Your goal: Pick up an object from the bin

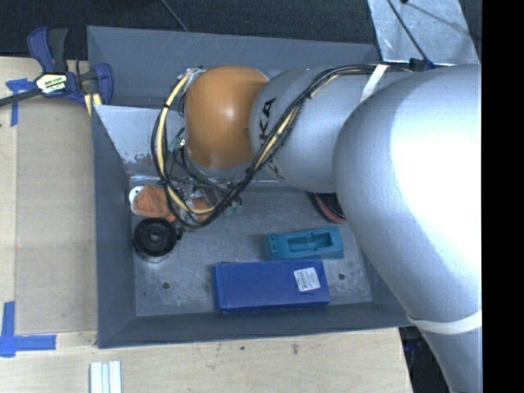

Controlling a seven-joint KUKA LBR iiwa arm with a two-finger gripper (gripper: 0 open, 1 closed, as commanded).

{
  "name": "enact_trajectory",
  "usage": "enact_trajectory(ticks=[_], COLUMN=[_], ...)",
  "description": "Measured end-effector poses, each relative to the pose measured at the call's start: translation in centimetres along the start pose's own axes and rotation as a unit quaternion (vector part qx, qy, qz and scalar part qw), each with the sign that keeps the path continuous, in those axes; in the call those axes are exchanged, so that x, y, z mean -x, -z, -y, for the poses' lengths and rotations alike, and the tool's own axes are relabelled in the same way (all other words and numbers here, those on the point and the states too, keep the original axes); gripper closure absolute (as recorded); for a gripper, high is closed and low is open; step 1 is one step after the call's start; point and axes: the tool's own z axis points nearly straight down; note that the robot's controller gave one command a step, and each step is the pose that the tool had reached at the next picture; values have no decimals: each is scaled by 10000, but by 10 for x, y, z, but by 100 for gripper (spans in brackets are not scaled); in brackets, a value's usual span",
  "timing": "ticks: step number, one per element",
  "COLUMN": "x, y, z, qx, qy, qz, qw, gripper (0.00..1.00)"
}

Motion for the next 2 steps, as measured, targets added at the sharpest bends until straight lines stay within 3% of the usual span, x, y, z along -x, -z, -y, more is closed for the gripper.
enact_trajectory(ticks=[1, 2], x=[-4, -4], y=[110, 110], z=[14, 14], qx=[-2, -1], qy=[-52, -53], qz=[-21, -22], qw=[10000, 10000], gripper=[100, 100])
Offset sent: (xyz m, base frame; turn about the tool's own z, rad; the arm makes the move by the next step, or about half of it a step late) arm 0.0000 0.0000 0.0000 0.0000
